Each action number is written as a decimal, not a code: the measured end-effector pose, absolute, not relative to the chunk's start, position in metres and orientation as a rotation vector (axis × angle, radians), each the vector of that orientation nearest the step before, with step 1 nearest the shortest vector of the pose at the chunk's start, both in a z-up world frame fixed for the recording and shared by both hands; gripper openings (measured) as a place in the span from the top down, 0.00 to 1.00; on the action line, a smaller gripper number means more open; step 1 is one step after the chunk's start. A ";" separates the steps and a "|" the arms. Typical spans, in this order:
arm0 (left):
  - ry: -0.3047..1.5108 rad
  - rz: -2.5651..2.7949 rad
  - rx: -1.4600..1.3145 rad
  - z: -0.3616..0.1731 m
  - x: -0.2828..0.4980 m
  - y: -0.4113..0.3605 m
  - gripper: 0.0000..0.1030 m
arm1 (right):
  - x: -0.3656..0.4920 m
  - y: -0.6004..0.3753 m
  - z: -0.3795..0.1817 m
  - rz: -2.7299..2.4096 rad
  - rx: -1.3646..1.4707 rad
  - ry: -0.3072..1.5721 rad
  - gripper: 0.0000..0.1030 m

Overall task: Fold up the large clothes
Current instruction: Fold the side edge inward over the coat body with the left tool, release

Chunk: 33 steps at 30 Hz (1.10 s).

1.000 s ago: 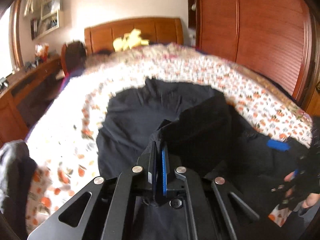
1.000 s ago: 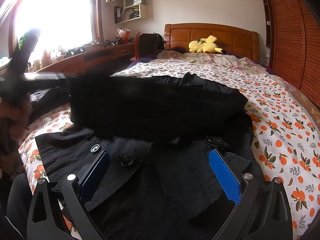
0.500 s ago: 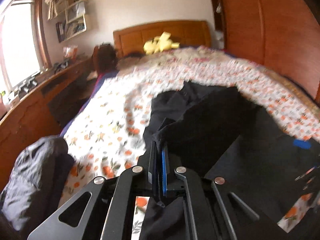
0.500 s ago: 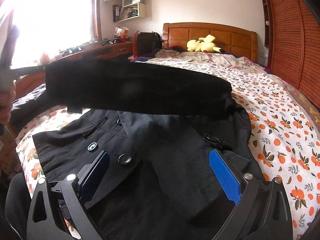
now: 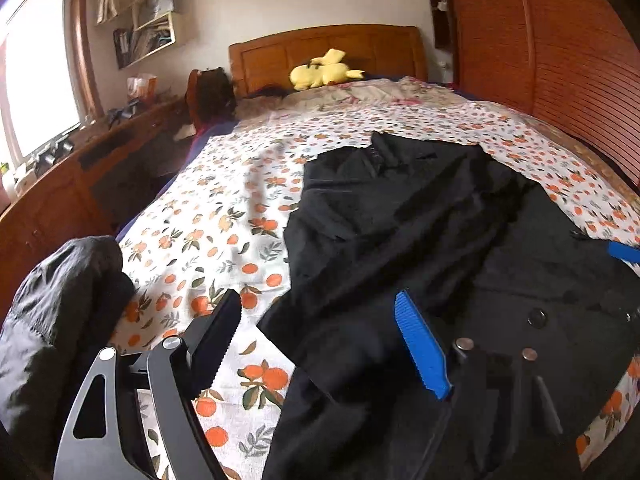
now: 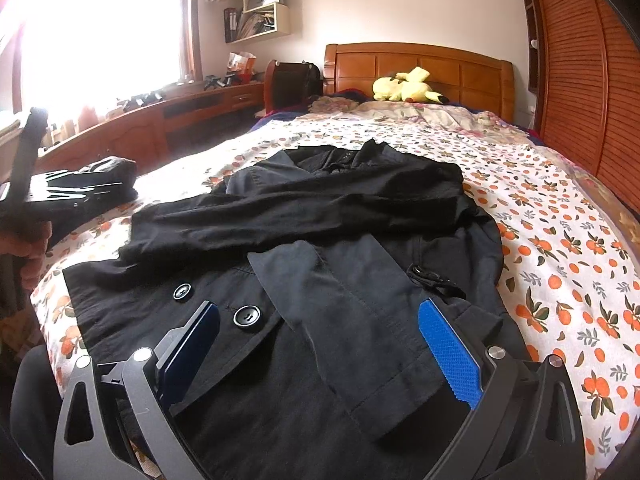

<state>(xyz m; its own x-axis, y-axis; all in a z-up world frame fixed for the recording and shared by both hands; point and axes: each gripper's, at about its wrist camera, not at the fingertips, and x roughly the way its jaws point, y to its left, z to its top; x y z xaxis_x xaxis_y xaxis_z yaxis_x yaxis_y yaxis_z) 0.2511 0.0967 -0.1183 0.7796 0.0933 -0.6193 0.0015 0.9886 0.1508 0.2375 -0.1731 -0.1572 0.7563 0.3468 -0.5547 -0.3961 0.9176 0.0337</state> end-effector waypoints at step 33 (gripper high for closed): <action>0.845 -0.105 0.118 -0.163 0.230 0.069 0.97 | 0.240 -0.173 -0.157 0.394 -0.085 0.605 0.07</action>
<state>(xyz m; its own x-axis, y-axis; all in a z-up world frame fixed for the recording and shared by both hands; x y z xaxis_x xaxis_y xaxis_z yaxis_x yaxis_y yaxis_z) 0.2303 0.0695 -0.1631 0.6595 -0.0453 -0.7503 0.1393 0.9883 0.0628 0.2401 -0.1735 -0.1567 0.7503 0.3357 -0.5695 -0.3850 0.9222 0.0364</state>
